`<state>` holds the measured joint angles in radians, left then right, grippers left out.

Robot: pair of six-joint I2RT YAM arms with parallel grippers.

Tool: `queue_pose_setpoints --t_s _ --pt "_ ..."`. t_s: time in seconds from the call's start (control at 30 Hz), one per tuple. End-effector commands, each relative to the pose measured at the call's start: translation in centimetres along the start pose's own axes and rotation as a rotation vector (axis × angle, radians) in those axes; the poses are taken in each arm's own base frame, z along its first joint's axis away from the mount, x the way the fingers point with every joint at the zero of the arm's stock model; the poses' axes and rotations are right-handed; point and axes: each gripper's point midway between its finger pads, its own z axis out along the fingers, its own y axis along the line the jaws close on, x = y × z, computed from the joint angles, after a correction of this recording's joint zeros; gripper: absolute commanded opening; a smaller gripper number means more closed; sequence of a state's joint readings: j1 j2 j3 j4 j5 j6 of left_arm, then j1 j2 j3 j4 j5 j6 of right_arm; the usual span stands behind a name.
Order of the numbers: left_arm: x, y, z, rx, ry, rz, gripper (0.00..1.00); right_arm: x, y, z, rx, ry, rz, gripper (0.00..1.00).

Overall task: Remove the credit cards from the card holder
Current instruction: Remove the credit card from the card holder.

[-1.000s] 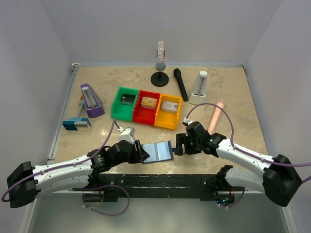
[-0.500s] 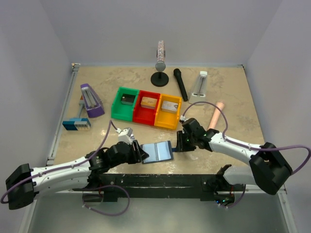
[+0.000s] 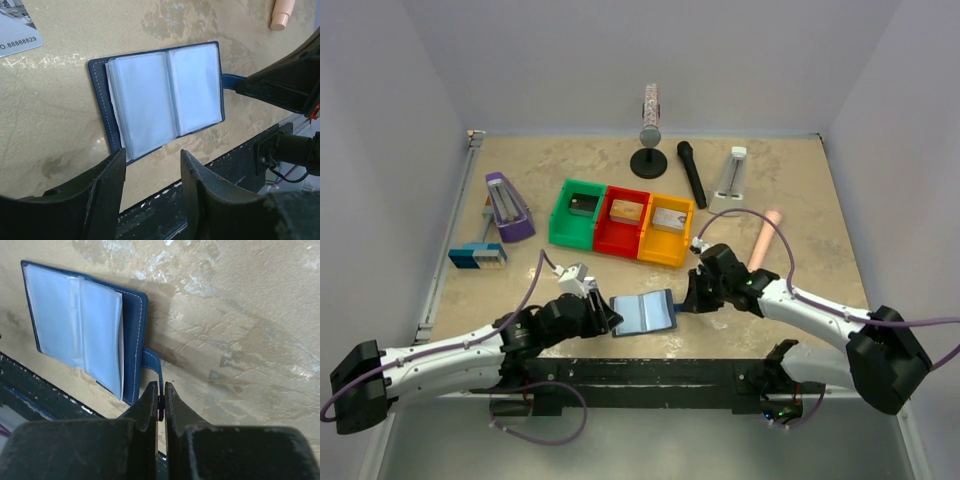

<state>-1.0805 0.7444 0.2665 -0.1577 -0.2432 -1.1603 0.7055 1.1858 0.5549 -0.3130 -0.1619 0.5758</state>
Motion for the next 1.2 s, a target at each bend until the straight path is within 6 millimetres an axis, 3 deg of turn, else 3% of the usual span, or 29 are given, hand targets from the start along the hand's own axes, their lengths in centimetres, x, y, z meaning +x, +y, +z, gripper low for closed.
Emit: queue_pose_setpoints --t_s 0.0,0.4,1.17 --pt "-0.8 0.2 0.3 -0.03 -0.036 0.011 0.53 1.1 0.8 -0.5 -0.062 0.008 -0.013 0.0" --pt "-1.5 -1.4 1.4 -0.038 -0.026 0.077 0.57 3.0 1.4 -0.3 -0.09 0.037 0.012 0.0" --pt "0.5 -1.8 3.5 -0.034 0.072 0.137 0.56 2.5 1.7 -0.6 -0.089 0.038 -0.018 0.0"
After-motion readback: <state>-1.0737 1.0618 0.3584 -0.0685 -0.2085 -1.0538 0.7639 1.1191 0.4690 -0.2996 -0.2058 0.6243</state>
